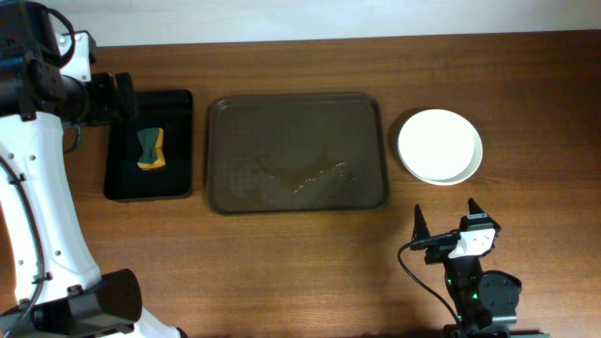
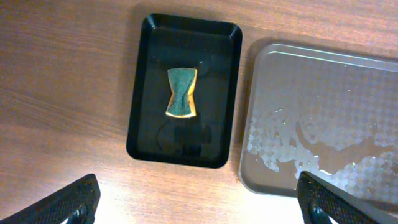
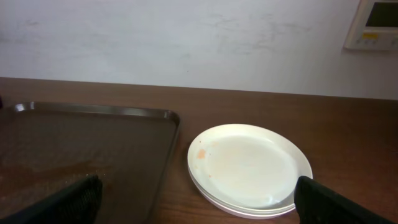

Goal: Clean dirty plates on tray and stack at the side

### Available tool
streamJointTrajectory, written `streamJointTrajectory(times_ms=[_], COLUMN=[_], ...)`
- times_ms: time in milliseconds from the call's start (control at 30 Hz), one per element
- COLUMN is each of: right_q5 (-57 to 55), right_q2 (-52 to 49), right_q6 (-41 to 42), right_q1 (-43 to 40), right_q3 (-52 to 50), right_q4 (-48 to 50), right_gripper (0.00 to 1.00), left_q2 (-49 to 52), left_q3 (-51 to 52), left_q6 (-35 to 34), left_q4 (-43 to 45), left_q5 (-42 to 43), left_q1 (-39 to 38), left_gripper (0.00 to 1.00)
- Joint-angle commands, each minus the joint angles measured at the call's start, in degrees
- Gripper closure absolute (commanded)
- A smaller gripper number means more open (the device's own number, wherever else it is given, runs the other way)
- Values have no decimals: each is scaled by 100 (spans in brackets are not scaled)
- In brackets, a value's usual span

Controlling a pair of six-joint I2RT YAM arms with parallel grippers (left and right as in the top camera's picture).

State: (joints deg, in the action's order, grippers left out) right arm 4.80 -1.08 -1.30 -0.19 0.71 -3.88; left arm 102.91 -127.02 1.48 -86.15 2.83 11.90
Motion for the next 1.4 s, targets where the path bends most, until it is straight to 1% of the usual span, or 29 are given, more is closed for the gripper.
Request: streamJointTrajectory(times_ms=[0,100,167,233,300,400,467,500,533,667,700,733,833,867,933,1033,1133,1367], right_q5=[-72,-72,-72,-72,-72,-72,-72,-72,-72,-72,-72,-72,-72,-72,-72,-72,-72,-72], right_q2=[-35,-35,-35,-35,-35,-35,-35,-35,-35,-35,-35,-35,-35,-35,-35,-35,-35,-35], right_q6=[22,22,22,22,22,22,22,22,22,22,22,22,22,22,22,22,22,22], right_q1=[-11,-11,-11,-11,-11,-11,-11,-11,-11,-11,-11,-11,-11,-11,-11,-11,-11,-11], right_q3=[-39,-39,-39,-39,-39,-39,-39,-39,-39,-39,-39,-39,-39,-39,-39,-39,-39,-39], right_q4=[-22,-24,-24,-22,-24,-24,-24,-24,-24,-24,-24,-22,-24,-24,-24,-24,-24,-22], right_gripper=[2,2,2,2,2,1,2,2,2,2,1,2,2,2,2,2,2,2], left_q2=[35,57,-168,-649,-1561,-3263,-4798,-5318,-6063,-7914,-8271,-8719,-9457,-9604,-9938,-10227,-10264,-10262], left_q3=[-4,2,9,146,826,3027,5088,5781,6787,9318,9814,10454,11709,11923,12332,12603,12653,12653], left_q6=[-61,-61,-61,-52,11,9,15,35,37,28,31,35,190,192,407,470,470,468], left_q4=[4,11,11,68,811,2745,4258,4736,5388,6765,7053,7536,8631,8721,8741,8592,8131,8135], left_q5=[42,42,42,7,-155,-155,-175,-175,-175,-85,-92,-114,-173,-177,-223,-269,-291,-304], left_q1=[-26,-22,-35,-39,-39,-39,-39,-39,-39,-68,-120,-208,-407,-468,-590,-623,-623,-623], left_gripper=[1,1,1,1,1,1,1,1,1,1,1,1,1,1,1,1,1,1])
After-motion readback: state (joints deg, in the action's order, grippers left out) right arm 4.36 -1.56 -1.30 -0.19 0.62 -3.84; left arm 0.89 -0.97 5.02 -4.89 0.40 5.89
